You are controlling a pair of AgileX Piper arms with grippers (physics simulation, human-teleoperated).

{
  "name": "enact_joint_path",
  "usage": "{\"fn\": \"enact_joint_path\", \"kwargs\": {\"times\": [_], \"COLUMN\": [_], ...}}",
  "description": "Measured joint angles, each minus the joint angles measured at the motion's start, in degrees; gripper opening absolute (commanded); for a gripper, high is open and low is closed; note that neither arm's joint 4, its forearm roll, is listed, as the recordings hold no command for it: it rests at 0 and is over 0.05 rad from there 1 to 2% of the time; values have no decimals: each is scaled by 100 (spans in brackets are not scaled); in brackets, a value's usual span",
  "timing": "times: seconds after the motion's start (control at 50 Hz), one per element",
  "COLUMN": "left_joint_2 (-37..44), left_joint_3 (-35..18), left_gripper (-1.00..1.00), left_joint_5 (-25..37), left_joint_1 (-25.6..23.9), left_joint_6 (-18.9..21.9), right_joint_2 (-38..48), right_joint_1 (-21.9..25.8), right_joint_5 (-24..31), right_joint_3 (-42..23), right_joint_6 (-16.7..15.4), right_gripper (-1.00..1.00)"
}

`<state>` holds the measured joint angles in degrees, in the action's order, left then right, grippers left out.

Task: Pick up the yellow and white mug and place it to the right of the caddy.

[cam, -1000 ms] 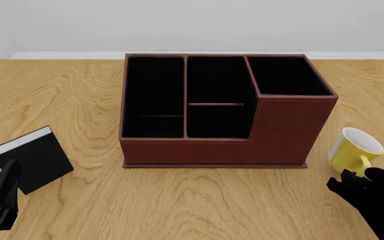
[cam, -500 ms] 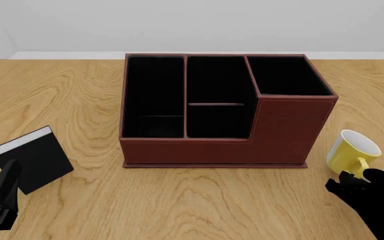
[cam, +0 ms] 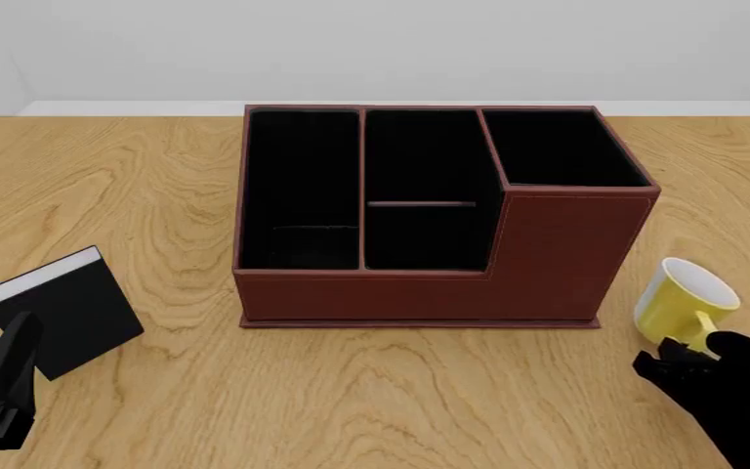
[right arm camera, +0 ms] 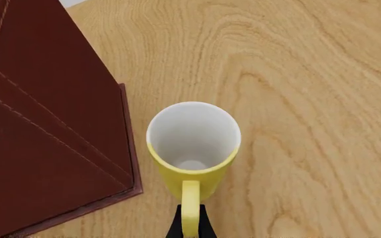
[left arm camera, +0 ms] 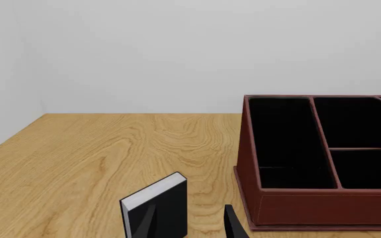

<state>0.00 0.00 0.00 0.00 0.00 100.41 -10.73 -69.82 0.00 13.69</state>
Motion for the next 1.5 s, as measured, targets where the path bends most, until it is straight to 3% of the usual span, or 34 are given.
{"fn": "enact_joint_path", "kwargs": {"times": [0.8, 0.82, 1.04, 1.26, 1.5], "left_joint_2": [0, 0, 0, 0, 0], "left_joint_3": [0, 0, 0, 0, 0], "left_gripper": [100, 100, 100, 100, 100], "left_joint_5": [0, 0, 0, 0, 0], "left_joint_1": [0, 0, 0, 0, 0], "left_joint_6": [0, 0, 0, 0, 0], "right_joint_2": [133, 147, 399, 454, 412], "right_joint_1": [11, 16, 7, -10, 50], "right_joint_5": [-9, -9, -9, -10, -9], "right_joint_3": [-28, -32, -131, -133, -102], "right_joint_6": [166, 171, 230, -114, -45], "right_gripper": [-100, 100, 100, 100, 100]}}
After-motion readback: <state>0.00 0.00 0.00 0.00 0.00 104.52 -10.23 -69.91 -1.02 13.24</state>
